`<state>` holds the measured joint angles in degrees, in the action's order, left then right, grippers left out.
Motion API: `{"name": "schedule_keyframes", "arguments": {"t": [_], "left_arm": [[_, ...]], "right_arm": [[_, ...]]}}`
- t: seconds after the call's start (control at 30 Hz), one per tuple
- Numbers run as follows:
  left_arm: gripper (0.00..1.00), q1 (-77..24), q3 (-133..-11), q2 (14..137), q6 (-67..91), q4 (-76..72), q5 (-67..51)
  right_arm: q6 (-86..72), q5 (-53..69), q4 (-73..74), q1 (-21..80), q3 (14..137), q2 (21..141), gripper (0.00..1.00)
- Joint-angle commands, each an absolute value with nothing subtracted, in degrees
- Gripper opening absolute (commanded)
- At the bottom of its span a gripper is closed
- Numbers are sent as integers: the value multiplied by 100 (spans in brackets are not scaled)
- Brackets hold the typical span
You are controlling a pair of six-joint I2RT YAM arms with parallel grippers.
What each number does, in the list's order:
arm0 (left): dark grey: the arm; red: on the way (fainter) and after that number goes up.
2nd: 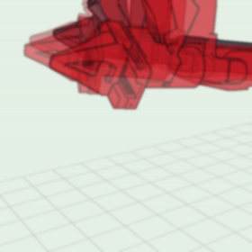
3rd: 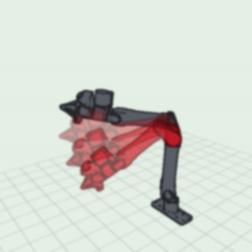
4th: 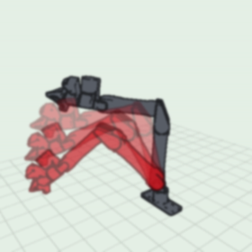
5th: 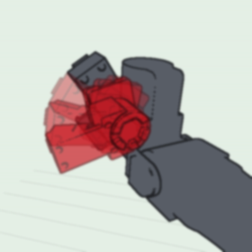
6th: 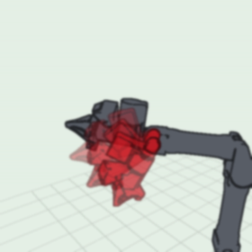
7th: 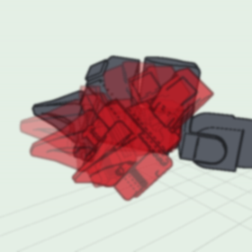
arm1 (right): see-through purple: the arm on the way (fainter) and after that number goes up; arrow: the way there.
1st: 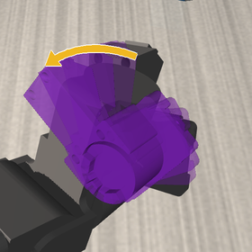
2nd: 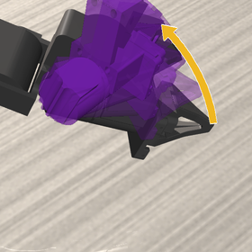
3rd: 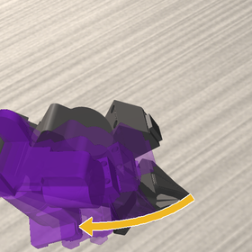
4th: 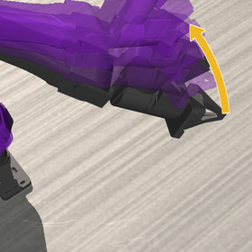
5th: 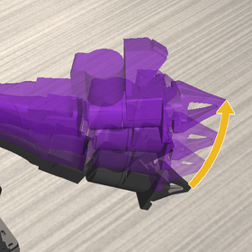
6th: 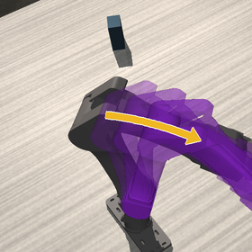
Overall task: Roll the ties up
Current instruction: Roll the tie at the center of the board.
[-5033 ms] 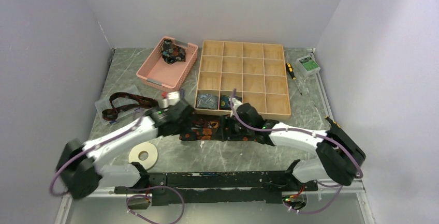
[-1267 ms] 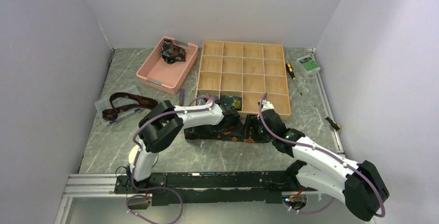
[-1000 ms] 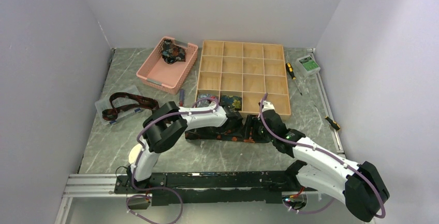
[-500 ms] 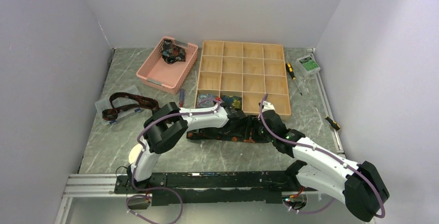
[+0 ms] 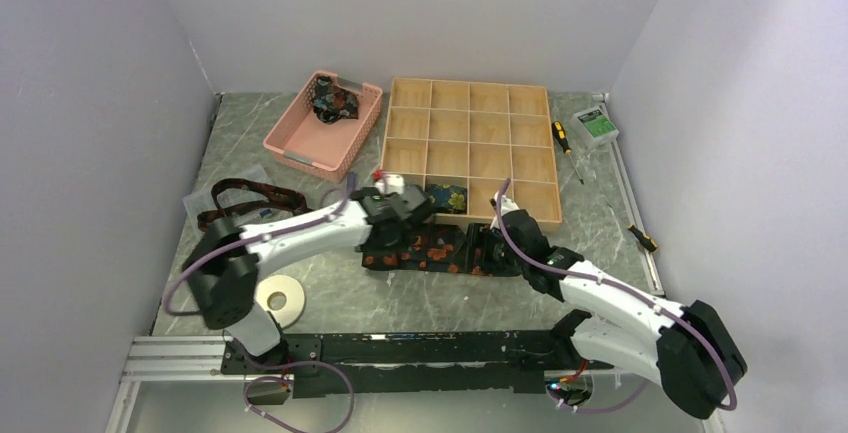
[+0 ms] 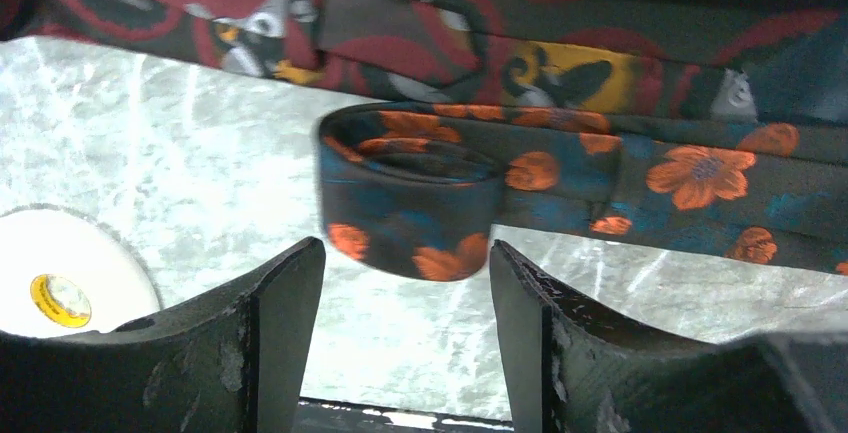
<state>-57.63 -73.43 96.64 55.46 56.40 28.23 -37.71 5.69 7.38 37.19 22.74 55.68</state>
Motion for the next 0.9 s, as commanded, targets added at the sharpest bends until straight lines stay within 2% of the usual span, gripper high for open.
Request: {"name": "schedule_keyframes", "arguments": {"t": [0.0,0.2,0.33,0.5,0.87], "left_arm": [[67,-5007,-6222,8274,5451,4686,2357],[70,-3136,-3725,5580,4821,2339,725],[73,-2344,-2547,4573,4840,1219,-95],[75,-1657,-2000,4822,5018,395,-1362],[73,-1583,-1818,5754,4936,-589,-2086]], "right_arm": [[-4087,1605,-293,3765,2560,6036,73],[-4246,1530,-663,4467,3516,7178,74],[-4293,1426,-759,4738,4110,7975,72],[-4212,1352,-662,4865,4823,8797,68],[-4118,1285,-294,4903,5308,9817,60]]}}
